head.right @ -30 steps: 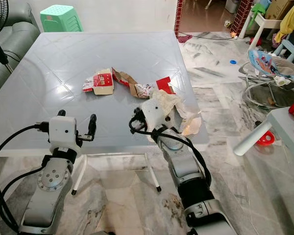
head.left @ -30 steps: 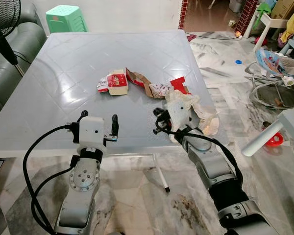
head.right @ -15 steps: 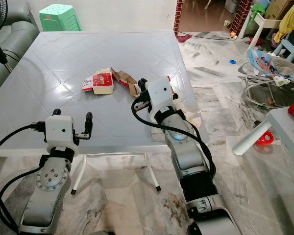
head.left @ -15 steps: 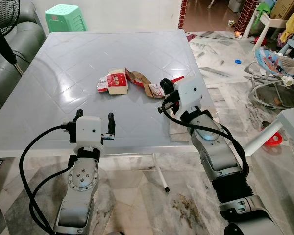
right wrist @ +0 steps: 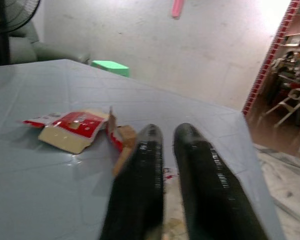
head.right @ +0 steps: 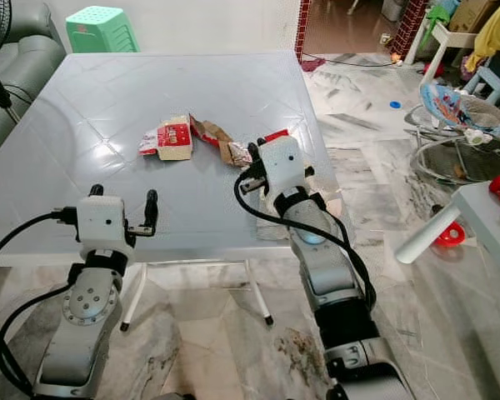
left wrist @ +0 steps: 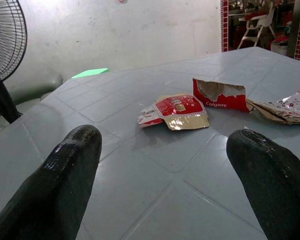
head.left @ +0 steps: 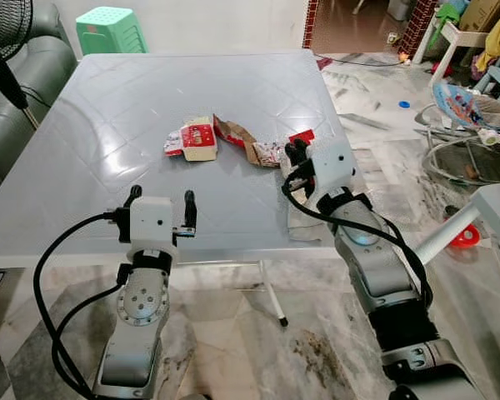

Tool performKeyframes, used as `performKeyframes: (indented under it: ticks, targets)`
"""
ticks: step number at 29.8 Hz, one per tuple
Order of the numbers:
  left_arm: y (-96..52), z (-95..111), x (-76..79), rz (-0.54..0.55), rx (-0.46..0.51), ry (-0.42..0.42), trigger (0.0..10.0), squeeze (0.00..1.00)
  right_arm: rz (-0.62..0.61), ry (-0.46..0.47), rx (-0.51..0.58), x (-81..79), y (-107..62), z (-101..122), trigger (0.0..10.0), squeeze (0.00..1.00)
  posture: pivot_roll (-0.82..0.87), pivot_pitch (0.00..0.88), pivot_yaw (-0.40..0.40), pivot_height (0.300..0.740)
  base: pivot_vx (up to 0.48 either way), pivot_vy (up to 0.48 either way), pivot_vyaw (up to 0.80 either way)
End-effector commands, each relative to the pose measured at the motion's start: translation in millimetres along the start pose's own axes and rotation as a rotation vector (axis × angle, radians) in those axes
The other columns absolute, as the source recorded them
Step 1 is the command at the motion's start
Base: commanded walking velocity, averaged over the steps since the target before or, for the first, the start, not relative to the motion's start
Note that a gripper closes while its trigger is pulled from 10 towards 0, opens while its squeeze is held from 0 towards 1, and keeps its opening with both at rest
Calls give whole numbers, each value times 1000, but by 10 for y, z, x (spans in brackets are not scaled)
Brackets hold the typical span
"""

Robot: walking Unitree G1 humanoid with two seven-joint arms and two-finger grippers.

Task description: Picking trash to rubbish bin

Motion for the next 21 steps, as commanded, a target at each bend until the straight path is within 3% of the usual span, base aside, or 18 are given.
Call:
performKeyframes:
  ticks: [1,11,21]
  targets:
    - [18,67,15,-6,31,15,10000,0,-32,-9,-11,78,-50,-18,10000,1000,44,80,-37,740,0,0,0]
    - [31,49,35,-14,23,24,10000,0,-59,-26,-45,202,-145,-108,10000,1000,31,83,-33,740,0,0,0]
    - [34,39,11,0,20,-16,10000,0,-59,-30,-52,196,-150,-112,10000,1000,32,78,-34,740,0,0,0]
Point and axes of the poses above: a point about 5 cm out from each wrist's last joint towards the gripper, its own y axis pointing out of the wrist towards the gripper, its own z axis along the axis of the wrist's last joint, x = y × z, the point moved 3 cm from there along y, pointing out of the wrist towards the gripper, and after that the axes turned 14 degrees about -y, right-handed, at the moved point
